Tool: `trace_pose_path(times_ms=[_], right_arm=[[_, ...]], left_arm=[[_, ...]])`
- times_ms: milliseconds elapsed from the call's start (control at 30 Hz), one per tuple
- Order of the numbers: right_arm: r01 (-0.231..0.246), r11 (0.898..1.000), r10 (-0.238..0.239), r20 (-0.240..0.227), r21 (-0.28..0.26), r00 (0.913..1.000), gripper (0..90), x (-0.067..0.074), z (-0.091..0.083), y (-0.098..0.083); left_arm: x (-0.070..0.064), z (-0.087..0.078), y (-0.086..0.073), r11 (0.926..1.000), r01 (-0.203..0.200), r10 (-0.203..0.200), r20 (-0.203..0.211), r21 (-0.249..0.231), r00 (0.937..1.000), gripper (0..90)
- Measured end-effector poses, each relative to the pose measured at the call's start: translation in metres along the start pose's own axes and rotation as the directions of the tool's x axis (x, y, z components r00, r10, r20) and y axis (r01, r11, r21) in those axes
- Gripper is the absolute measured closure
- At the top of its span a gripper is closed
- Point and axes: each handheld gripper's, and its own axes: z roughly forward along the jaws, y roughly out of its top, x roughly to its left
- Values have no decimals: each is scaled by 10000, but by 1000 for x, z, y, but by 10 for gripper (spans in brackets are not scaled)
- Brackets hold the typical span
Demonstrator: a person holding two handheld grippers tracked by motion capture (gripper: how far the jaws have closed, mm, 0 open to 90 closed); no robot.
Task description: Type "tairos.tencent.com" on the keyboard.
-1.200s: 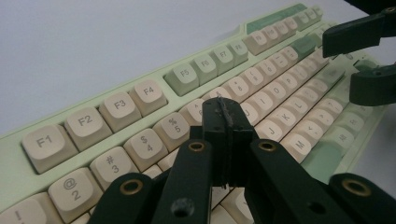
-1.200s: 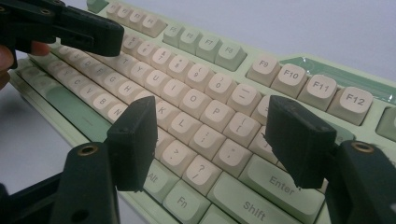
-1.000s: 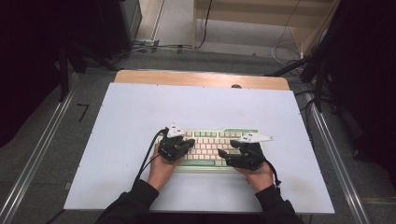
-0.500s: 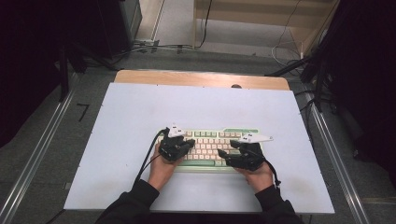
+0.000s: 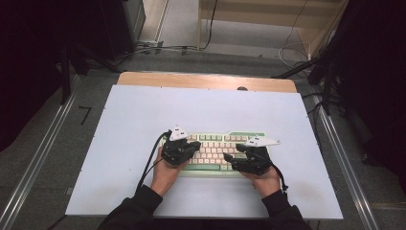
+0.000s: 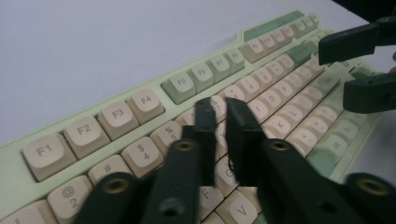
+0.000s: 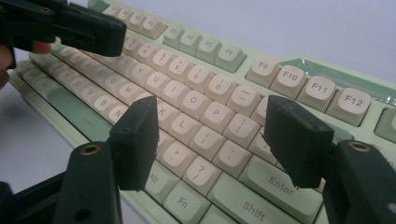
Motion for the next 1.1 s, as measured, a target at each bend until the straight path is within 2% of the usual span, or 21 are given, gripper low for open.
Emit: trace_pose_path(times_ms=[67,167,467,600,733,900,1100], right_arm=[[23,10000,-23,0,-10,10000,340,0,0,0],[18,10000,-18,4,-28,10000,340,0,-1,0],[8,10000,-8,-1,-62,10000,340,-1,-1,0],[-23,10000,23,17,-74,10000,341,-1,-2,0],[-5,10000,5,5,-50,10000,340,-1,-1,0],[6,10000,-6,7,-40,10000,340,-1,-1,0],[-6,10000,6,1,-51,10000,340,-1,-1,1]], left_arm=[[2,-3,1,9998,148,-149,-35,-148,9999,575],[3,-7,2,9993,264,-265,-52,-259,9996,503],[9,-19,5,9985,366,-369,-59,-417,9993,491],[15,-26,6,9972,533,-543,-164,-530,9984,470],[21,-32,6,9957,625,-654,-405,-685,9970,431],[23,-33,6,9963,615,-673,-976,-607,9929,309],[24,-33,5,9972,534,-596,-1221,-532,9907,283]])
